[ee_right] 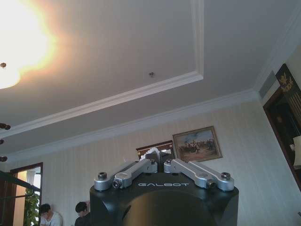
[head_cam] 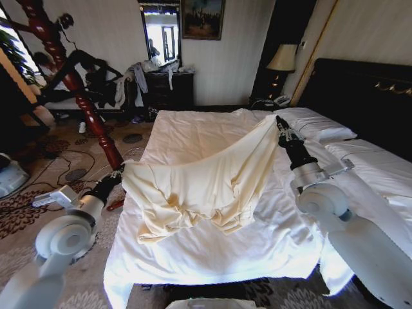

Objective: Pick up the clothes from the bed and hang them on the clothes hanger.

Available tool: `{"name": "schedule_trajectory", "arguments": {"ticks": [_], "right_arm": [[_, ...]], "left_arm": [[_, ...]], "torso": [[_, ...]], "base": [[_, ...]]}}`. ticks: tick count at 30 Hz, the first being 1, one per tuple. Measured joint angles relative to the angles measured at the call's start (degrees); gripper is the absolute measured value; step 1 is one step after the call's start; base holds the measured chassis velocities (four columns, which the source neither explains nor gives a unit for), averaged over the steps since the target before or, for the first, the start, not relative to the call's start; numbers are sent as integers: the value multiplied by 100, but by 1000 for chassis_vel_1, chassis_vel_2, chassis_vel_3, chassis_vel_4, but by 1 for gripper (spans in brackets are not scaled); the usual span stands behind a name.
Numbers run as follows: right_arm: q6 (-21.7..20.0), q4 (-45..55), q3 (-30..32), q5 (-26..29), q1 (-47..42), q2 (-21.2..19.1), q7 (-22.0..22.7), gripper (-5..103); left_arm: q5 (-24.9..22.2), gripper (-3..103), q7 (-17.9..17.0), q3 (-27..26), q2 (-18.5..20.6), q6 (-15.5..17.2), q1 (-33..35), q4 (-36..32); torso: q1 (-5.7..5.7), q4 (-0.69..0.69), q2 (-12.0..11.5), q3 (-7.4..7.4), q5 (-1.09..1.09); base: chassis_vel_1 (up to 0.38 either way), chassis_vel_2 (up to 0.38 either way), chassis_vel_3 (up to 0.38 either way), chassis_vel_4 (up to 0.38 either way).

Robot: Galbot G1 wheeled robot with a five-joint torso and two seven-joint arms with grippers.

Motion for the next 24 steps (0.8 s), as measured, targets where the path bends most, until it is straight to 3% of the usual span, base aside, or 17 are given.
{"name": "schedule_trajectory", "arguments": {"ticks": [1,3,6,10,11,14,15,18,19,23,24], "right_arm": [[-1,6,6,4,-5,0,4,1],[-4,25,26,9,-10,-8,16,1],[-6,47,37,18,-13,-16,27,1],[-7,111,23,82,-20,-84,6,1],[-7,111,23,82,-20,-84,6,1],[-48,292,-90,122,-25,-277,7,1],[-48,292,-90,122,-25,-277,7,1],[-147,503,-214,118,26,-420,20,1],[-147,503,-214,118,26,-420,20,1],[-179,631,-287,88,79,-413,22,1],[-179,631,-287,88,79,-413,22,1]], "left_arm": [[-158,23,-46,-38,19,199,17,-47],[-339,34,-252,-113,110,657,16,-111],[-350,45,-355,-135,192,754,-53,-93],[-116,61,-66,-149,601,-94,-602,233],[-116,61,-66,-149,601,-94,-602,233],[-149,78,173,-35,1283,-623,-1572,730],[-149,78,173,-35,1283,-623,-1572,730],[-132,94,425,265,1973,-823,-2739,1463],[-132,94,425,265,1973,-823,-2739,1463],[16,100,668,948,2633,-633,-4101,2462],[16,100,668,948,2633,-633,-4101,2462]], "torso": [[0,0,0,0,0],[0,0,0,0,0],[0,1,0,0,0],[0,0,0,0,-1],[0,0,0,0,-1],[0,-2,0,0,-1],[0,-2,0,0,-1],[1,-2,0,0,-2],[1,-2,0,0,-2],[0,0,1,0,1],[0,0,1,0,1]], "base": [[0,0,0,0],[0,0,0,0],[0,0,0,0],[0,0,0,0],[0,0,0,0],[0,0,0,0],[0,0,0,0],[0,0,0,0],[0,0,0,0],[0,0,0,0],[0,0,0,0]]}}
